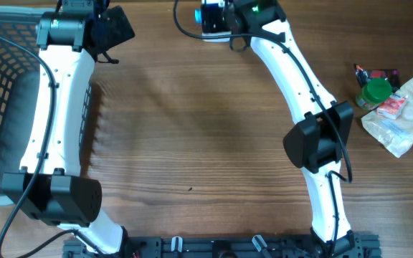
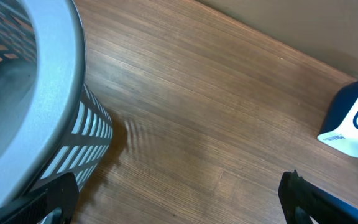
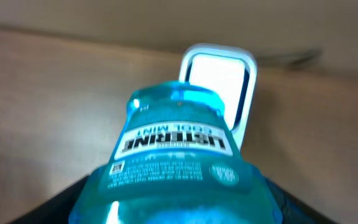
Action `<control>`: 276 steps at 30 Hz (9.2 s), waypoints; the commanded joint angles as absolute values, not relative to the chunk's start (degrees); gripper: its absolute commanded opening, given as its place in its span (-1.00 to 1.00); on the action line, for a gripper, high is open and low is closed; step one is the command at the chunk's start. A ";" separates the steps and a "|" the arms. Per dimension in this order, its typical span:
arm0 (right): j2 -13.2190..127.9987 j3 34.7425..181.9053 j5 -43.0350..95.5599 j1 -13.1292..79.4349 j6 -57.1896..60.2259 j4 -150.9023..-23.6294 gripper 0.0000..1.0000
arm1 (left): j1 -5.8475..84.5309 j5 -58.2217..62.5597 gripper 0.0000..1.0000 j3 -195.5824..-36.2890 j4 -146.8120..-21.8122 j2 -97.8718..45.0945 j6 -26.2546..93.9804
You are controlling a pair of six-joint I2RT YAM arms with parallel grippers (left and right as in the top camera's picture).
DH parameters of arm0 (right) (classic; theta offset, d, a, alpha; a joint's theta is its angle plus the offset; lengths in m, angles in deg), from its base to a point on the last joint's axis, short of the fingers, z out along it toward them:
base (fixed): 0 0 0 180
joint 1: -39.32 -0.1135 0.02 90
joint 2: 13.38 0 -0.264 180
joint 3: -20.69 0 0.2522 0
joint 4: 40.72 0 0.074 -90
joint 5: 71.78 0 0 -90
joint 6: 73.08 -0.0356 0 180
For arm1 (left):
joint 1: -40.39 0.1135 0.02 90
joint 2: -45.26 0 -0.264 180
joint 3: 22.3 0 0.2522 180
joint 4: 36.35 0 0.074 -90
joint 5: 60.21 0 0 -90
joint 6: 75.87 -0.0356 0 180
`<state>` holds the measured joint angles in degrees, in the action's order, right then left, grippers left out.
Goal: Scan the item barcode
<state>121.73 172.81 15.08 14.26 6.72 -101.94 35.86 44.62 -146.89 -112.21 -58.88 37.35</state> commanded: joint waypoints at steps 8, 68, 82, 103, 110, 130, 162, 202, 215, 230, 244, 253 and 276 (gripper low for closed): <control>128.74 174.58 28.17 18.72 16.91 -88.09 0.36 | 36.05 44.13 1.00 -146.62 -112.26 -58.25 37.09; 139.85 174.56 77.90 28.60 39.33 -70.62 0.34 | 36.05 44.13 1.00 -146.62 -112.26 -58.25 37.09; 139.80 174.58 78.36 32.20 36.64 -73.90 0.47 | 36.05 44.13 1.00 -146.62 -112.26 -58.25 37.09; 108.17 174.61 46.43 32.86 29.21 -103.98 0.55 | 36.05 44.13 1.00 -146.62 -112.26 -58.25 37.09; 99.23 174.61 20.83 32.97 24.86 -116.39 0.43 | 36.05 44.13 1.00 -146.62 -112.26 -58.25 37.09; 107.58 174.58 6.41 56.88 21.39 -106.07 0.45 | 36.05 44.13 1.00 -146.62 -112.26 -58.25 37.09; 127.87 174.01 20.35 63.28 19.68 -100.76 0.37 | 36.05 44.13 1.00 -146.62 -112.26 -58.25 37.09; 111.58 169.38 20.66 62.52 15.18 -104.76 0.99 | 36.05 44.13 1.00 -146.62 -112.26 -58.25 37.09; 80.79 169.38 8.13 48.53 8.80 -106.12 0.99 | 36.05 44.13 1.00 -146.62 -108.67 -58.25 37.09; 67.59 169.38 6.19 41.73 3.24 -94.97 0.99 | 36.01 45.95 1.00 -146.64 -85.96 -54.33 19.08; 62.84 157.05 4.44 40.25 6.65 -85.72 1.00 | 36.07 48.59 1.00 -142.89 -87.65 -31.93 -1.53; 40.20 127.68 1.38 38.80 10.87 -85.57 1.00 | 38.46 43.98 1.00 -113.49 -75.16 -12.59 -1.51; -9.72 105.69 3.52 42.72 5.85 -89.70 0.99 | 51.48 12.00 1.00 -82.89 -71.30 35.02 3.23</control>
<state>-5.66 106.54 2.69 41.62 8.53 -89.00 51.68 14.67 -83.57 -71.49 33.12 1.63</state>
